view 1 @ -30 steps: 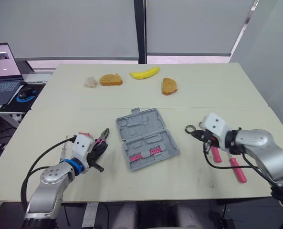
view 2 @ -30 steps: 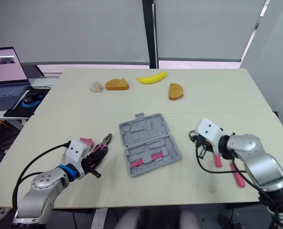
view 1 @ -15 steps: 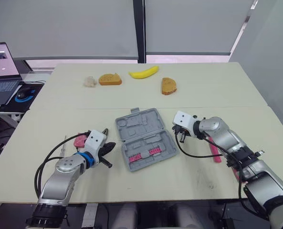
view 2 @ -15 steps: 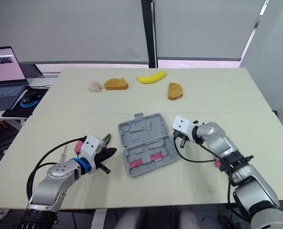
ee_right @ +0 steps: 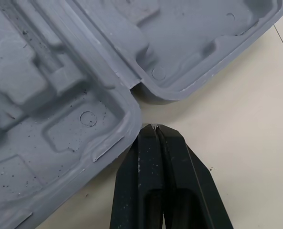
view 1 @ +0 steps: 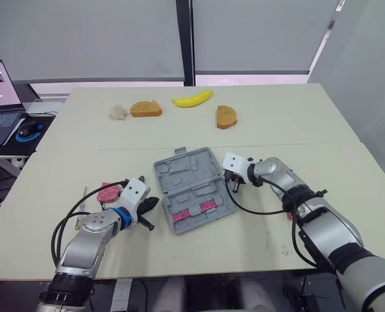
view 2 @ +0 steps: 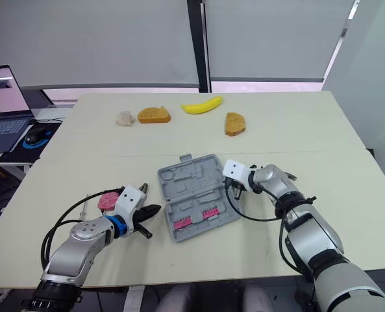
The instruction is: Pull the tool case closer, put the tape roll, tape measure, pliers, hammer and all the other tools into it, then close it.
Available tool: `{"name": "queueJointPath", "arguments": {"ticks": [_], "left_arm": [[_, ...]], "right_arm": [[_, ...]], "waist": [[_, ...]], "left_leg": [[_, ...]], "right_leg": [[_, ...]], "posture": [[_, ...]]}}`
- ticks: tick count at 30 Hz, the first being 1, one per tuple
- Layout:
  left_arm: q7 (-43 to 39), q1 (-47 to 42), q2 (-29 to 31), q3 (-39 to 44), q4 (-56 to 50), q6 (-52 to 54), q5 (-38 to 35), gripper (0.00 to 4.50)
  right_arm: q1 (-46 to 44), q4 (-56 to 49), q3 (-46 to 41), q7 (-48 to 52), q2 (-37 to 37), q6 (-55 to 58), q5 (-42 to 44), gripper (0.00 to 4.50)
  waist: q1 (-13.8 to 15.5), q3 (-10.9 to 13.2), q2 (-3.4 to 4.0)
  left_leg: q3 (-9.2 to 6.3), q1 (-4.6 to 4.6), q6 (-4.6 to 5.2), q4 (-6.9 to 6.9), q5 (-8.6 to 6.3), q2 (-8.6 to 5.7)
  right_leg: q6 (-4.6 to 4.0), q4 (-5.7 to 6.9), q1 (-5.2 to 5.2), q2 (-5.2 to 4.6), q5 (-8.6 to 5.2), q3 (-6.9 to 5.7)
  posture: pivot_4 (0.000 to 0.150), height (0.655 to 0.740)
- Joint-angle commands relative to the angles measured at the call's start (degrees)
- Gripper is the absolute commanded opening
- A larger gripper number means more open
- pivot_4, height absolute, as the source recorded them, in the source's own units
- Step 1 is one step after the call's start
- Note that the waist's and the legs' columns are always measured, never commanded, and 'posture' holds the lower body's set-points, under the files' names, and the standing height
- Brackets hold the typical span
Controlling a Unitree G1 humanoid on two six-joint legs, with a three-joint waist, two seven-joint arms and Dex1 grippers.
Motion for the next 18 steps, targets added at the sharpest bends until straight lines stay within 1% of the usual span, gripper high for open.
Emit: {"name": "queueJointPath", "arguments": {"ticks": [1, 7, 12, 17, 18], "left_arm": [[-0.3, -2.2, -0.1, -0.9, 1.7, -2.5, 1.1, 0.0], [-2.5, -4.8, -0.3, -2.5, 5.8, -6.7, 2.0, 0.0], [-6.1, -5.7, 0.4, -3.9, 7.1, -8.8, 2.5, 0.0], [-7.7, -5.5, 0.8, -4.4, 6.4, -9.5, 2.8, 0.0], [-8.4, -5.3, 0.8, -4.7, 5.6, -9.1, 2.6, 0.0]], "right_arm": [[-1.2, 0.0, -1.4, 1.9, 1.1, -1.9, 0.0, 0.01], [0.2, -0.9, -1.9, 3.8, 1.4, -2.9, -0.2, 0.01], [1.7, -3.7, -2.1, 5.8, 0.9, -2.5, 0.0, 0.01], [5.3, -11.2, -3.0, 7.4, -0.7, 1.0, 0.6, 0.01], [7.7, -16.0, -3.7, 7.6, -1.6, 3.9, 1.2, 0.01]], "waist": [[0.0, 0.0, 0.0], [-0.1, 0.0, -0.01], [0.0, 0.0, -0.01], [0.0, 0.0, -0.01], [0.0, 0.0, -0.01]], "left_leg": [[0.0, -0.02, 0.0, 0.0, 0.0, 0.01], [0.52, -0.06, -0.01, 0.01, 0.0, 0.0], [0.62, -0.05, 0.0, 0.03, 0.0, 0.0], [0.65, -0.05, 0.02, 0.03, -0.01, -0.01], [0.65, -0.06, 0.03, 0.03, -0.02, -0.01]], "right_leg": [[0.0, 0.02, -0.03, 0.01, 0.0, 0.02], [0.0, 0.54, -0.56, 0.08, 0.0, 0.72], [0.0, 0.68, -0.64, 0.09, 0.0, 0.88], [0.0, 0.68, -0.65, 0.1, 0.0, 0.95], [0.0, 0.69, -0.65, 0.1, 0.0, 0.95]], "posture": [[0.15, 0.74], [0.15, 0.74], [0.15, 0.74], [0.15, 0.74], [0.15, 0.74]]}}
